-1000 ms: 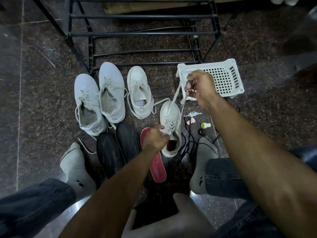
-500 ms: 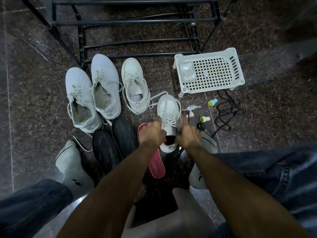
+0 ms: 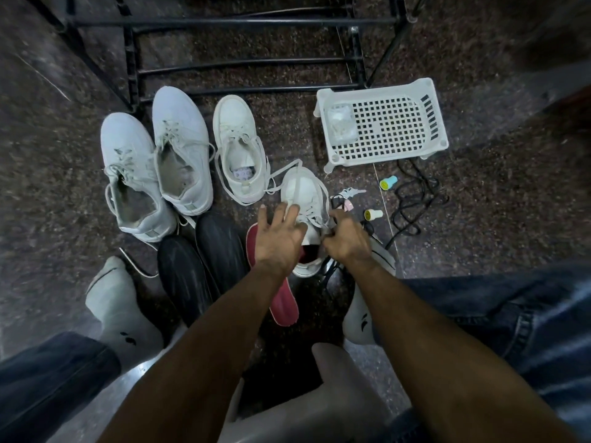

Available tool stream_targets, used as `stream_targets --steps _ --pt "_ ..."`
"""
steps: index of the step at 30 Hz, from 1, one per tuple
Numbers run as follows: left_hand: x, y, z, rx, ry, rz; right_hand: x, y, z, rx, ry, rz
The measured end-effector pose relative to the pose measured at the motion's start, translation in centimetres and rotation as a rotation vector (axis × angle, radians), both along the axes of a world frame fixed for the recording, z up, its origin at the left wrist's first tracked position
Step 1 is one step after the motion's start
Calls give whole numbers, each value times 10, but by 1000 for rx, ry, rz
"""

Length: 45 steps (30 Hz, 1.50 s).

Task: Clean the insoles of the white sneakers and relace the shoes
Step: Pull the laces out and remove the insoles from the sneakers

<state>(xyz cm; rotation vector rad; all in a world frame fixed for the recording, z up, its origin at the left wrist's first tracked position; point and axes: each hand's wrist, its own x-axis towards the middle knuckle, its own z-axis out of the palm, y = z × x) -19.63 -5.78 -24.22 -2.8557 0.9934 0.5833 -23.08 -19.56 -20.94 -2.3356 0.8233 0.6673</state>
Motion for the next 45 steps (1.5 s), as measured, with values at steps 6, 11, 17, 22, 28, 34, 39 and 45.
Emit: stream_targets --steps 6,11,17,22,28,34,39,45 --pt "5 -10 -7 97 -15 24 0 10 -3 25 10 11" --pt "28 15 0 -300 215 -65 -1 4 -9 18 -9 29" --pt "52 15 -9 -458 401 235 -3 7 -6 -82 -48 84" --pt "43 7 -14 -465 465 383 -20 36 10 -172 -248 67" --pt "39 5 -10 -508 552 527 1 55 3 3 12 -49" --pt "31 8 -16 -610 605 612 19 61 -34 29 229 -25" --pt "28 10 -21 -697 595 648 26 58 -42 140 314 -123" --pt "30 9 -22 -723 573 648 31 57 -46 168 334 -130"
